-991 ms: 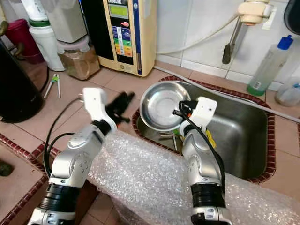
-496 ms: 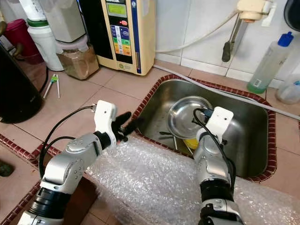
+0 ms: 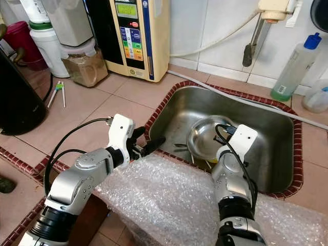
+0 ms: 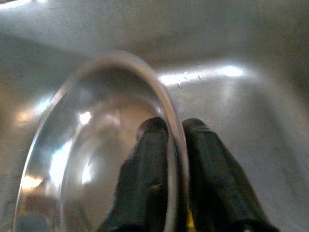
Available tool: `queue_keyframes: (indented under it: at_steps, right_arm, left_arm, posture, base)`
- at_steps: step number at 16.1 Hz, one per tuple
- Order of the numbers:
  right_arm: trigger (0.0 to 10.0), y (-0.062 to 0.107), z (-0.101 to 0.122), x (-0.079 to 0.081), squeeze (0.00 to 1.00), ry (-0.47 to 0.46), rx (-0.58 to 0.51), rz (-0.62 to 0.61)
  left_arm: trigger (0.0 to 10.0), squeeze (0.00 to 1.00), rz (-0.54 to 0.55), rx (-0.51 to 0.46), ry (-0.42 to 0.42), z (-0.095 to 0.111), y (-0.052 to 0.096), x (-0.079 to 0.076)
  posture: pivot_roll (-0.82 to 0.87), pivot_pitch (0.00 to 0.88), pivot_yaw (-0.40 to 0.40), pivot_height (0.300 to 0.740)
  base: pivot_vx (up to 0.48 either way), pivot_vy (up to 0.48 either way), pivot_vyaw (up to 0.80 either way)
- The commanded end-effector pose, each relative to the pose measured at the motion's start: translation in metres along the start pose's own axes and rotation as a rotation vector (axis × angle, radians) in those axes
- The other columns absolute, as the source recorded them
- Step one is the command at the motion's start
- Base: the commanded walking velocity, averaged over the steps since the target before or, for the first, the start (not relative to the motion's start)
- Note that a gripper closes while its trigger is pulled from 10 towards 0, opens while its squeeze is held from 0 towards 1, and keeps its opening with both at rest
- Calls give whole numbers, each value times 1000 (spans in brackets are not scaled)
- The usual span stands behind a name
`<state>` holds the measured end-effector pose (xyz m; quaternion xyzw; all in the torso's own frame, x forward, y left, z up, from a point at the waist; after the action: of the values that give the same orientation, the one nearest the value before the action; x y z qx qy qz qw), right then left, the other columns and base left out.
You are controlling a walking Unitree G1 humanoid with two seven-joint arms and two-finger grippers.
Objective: Kitchen organization
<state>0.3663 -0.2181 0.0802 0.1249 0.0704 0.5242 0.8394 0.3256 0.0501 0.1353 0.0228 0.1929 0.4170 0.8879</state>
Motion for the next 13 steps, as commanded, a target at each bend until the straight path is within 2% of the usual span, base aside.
queue_keyframes:
  at_steps: [1, 5, 8, 11, 13]
  right_arm:
    - [10000, 2, -15, 0, 1000, -5, 51, -3]
    - [10000, 2, -16, -1, 1000, -5, 44, 11]
    - [10000, 3, -8, 2, 1000, 31, -13, 42]
    - [10000, 5, 7, 8, 1000, 137, -109, 78]
    - [10000, 7, 16, 14, 1000, 191, -186, 134]
  left_arm:
    - [10000, 1000, -7, 10, -27, -1, 2, -1]
    - [10000, 1000, 2, -19, -50, 1, 3, 0]
    - [10000, 1000, 14, -43, -60, 4, 2, 2]
    - [10000, 1000, 62, -96, -86, 11, 3, 7]
    - [10000, 1000, 110, -181, -92, 23, 7, 13]
  posture:
    - [54, 94, 75, 740]
    - [54, 87, 72, 740]
    - [54, 84, 67, 740]
    - [79, 79, 58, 740]
    - [87, 70, 57, 740]
  base:
    - [0, 0, 0]
    - [0, 0, 0]
    - [0, 0, 0]
    - [0, 0, 0]
    - [0, 0, 0]
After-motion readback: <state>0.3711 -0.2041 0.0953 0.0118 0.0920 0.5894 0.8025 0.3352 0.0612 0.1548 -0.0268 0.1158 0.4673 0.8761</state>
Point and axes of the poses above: a point about 5 cm out from each wrist's last joint towards the gripper, its own y axis pointing back from the gripper into the wrist, its own z axis along the axis of the wrist's last joint, x = y × z, the point moved 3 cm from there along -y, pointing out of the wrist towards the gripper, and after that the axes turned 11 degrees about y, right-handed, at the moved point
